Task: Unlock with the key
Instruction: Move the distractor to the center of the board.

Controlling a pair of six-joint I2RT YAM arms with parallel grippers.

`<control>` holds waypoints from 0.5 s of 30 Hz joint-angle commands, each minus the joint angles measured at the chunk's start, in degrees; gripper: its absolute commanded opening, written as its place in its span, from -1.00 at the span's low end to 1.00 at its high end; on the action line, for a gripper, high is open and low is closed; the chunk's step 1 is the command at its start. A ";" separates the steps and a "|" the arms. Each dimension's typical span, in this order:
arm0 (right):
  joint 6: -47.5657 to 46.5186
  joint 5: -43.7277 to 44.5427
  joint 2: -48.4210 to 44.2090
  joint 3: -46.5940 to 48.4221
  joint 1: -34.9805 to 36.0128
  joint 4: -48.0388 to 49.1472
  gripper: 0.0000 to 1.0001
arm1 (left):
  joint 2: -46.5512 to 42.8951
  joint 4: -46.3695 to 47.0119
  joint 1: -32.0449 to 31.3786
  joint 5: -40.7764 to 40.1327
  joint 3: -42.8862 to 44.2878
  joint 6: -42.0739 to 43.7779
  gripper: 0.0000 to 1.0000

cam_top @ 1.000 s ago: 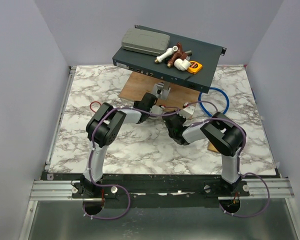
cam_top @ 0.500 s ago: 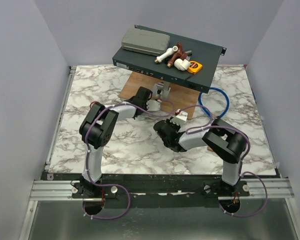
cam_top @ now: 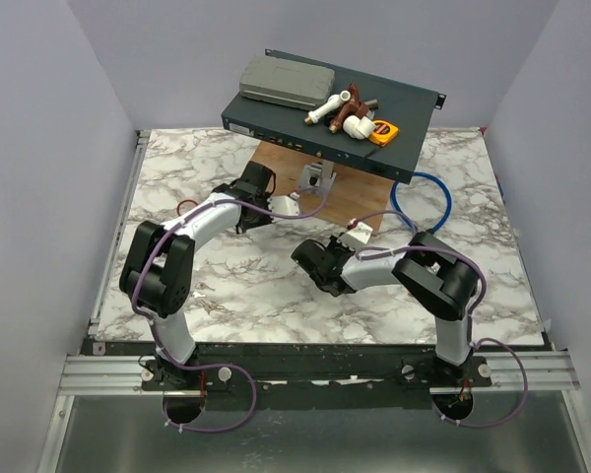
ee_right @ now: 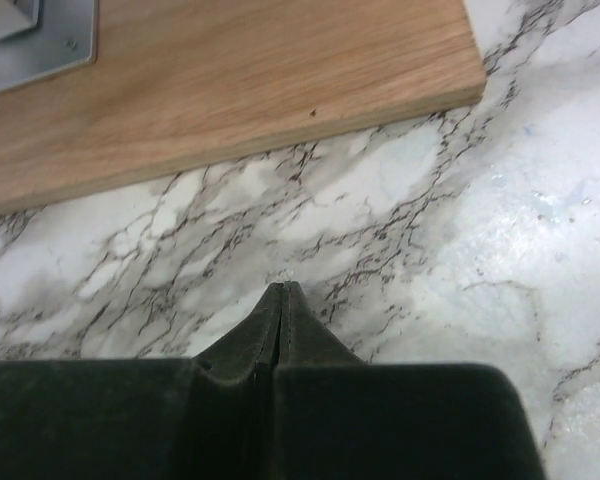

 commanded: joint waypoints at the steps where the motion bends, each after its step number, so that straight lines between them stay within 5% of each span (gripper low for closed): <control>1: 4.83 -5.96 11.13 -3.87 -1.82 -19.02 -0.99 | -4.13 -13.31 4.14 10.04 -1.99 -0.66 -0.91; 15: -6.06 -11.93 21.31 1.68 -16.99 -6.16 -0.99 | -13.71 -23.30 14.81 21.28 -5.83 -2.28 -0.89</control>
